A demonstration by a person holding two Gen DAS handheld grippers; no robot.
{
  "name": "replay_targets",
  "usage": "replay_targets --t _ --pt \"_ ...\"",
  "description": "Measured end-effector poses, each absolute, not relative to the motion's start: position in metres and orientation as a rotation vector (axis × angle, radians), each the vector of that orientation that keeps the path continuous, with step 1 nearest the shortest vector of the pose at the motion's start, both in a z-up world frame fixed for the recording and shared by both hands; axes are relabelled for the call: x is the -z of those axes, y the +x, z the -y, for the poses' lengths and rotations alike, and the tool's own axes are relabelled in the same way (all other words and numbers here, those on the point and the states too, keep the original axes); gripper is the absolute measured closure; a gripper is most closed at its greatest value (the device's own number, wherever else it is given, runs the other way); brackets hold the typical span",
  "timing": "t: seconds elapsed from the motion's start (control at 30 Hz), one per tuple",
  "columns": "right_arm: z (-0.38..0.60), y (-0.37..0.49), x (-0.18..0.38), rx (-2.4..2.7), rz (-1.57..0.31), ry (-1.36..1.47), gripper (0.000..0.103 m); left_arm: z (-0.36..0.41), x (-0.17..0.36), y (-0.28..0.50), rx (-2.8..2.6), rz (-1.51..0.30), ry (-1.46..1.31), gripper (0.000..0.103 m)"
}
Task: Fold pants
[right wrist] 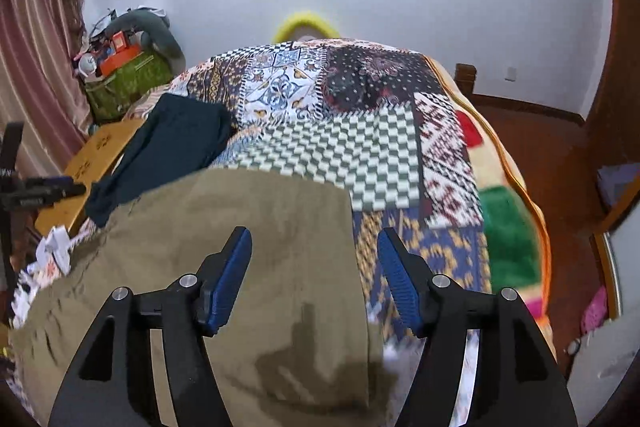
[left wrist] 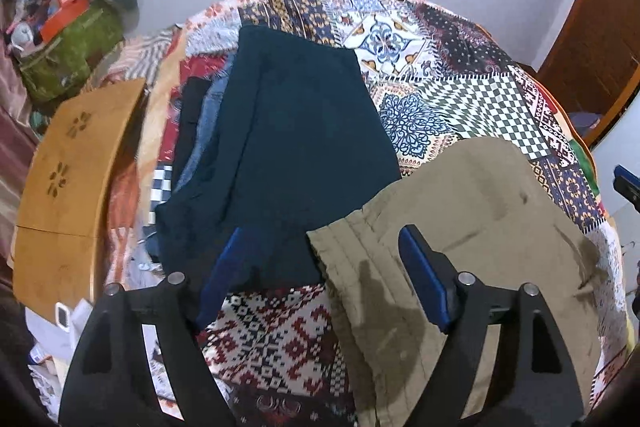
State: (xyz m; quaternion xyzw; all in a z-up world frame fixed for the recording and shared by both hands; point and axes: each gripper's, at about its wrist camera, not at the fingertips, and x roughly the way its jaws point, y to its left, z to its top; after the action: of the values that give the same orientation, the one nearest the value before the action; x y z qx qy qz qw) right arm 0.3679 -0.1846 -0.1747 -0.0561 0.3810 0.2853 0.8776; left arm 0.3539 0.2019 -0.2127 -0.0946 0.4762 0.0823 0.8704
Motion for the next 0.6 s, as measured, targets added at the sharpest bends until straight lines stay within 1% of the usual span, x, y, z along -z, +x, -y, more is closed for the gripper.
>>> replay_targets --t 0.13,0.4,0.53,0.6 --pt "0.163 0.397 0.189 -0.588 -0.846 -0.113 0.041 -0.207 0.235 0.372 -0.163 -1.046 -0.236 0.023" --pt "0.13 0.46 0.247 -0.56 -0.993 -0.115 0.041 -0.211 0.288 0.399 -0.102 -1.174 -0.321 0.023" --pt "0.119 0.484 0.276 -0.553 -1.067 -0.108 0.041 -0.211 0.304 0.402 -0.065 -1.181 -0.372 0.022" --pt "0.117 0.492 0.289 -0.551 -1.097 -0.083 0.041 -0.211 0.304 0.401 -0.056 -1.16 -0.384 0.024"
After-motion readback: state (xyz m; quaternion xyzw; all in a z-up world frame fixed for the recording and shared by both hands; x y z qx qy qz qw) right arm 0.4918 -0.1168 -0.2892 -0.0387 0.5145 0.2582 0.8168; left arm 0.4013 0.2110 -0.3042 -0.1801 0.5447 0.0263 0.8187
